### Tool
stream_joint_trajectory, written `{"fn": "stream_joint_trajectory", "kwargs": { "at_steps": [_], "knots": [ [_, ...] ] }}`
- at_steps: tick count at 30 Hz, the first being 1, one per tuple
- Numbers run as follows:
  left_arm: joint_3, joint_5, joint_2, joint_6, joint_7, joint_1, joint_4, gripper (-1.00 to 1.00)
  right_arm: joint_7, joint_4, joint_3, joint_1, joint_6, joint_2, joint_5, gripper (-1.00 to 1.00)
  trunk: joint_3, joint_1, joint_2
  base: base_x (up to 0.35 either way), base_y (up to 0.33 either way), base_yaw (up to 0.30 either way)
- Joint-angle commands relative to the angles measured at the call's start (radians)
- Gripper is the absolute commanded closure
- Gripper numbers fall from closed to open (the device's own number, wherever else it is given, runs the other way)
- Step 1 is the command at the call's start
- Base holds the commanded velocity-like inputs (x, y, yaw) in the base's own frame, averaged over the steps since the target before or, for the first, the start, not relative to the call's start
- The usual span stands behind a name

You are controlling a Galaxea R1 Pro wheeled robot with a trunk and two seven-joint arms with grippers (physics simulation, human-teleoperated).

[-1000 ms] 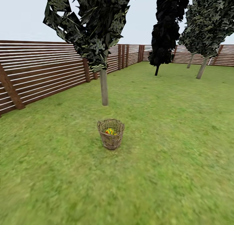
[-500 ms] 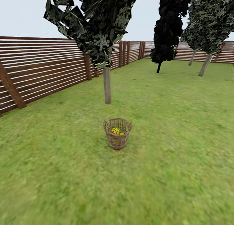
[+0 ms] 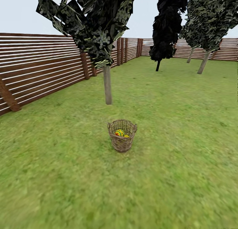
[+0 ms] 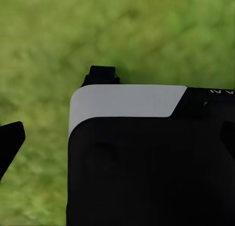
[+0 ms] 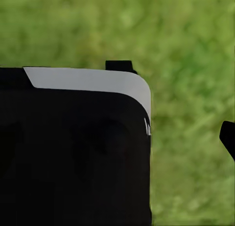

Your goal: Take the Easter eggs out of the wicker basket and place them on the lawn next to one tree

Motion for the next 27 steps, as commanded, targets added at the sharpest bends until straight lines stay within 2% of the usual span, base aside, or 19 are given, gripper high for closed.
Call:
{"fn": "stream_joint_trajectory", "kwargs": {
  "at_steps": [1, 19, 21, 24, 27],
  "knots": [
    [0.003, 0.004, -0.001, 0.005, 0.002, 0.000, -0.002, -1.00, -0.001, 0.001, 0.000, -0.001, -0.003, 0.000, 0.000, -1.00, -0.002, 0.000, 0.000, 0.103, 0.277, -0.049],
    [0.002, 0.004, 0.002, 0.005, 0.001, 0.000, -0.003, -1.00, 0.001, -0.010, 0.003, -0.001, -0.015, -0.002, 0.007, -1.00, -0.004, 0.000, 0.000, 0.127, 0.276, -0.004],
    [0.002, 0.001, 0.008, 0.005, 0.002, -0.001, -0.010, -1.00, 0.001, -0.052, 0.003, -0.001, -0.011, -0.002, 0.008, -1.00, -0.004, 0.000, 0.000, 0.164, 0.266, 0.000],
    [-0.004, -0.007, 0.040, 0.005, -0.002, -0.011, -0.019, -1.00, -0.010, -0.157, 0.004, -0.003, -0.001, 0.001, 0.010, -1.00, -0.004, 0.000, 0.000, 0.196, 0.253, 0.000],
    [-0.007, -0.025, 0.050, 0.011, -0.001, -0.055, -0.024, -1.00, -0.081, -0.209, 0.005, -0.014, 0.029, 0.001, 0.010, -1.00, -0.004, 0.000, 0.000, 0.214, 0.246, 0.000]
  ]
}}
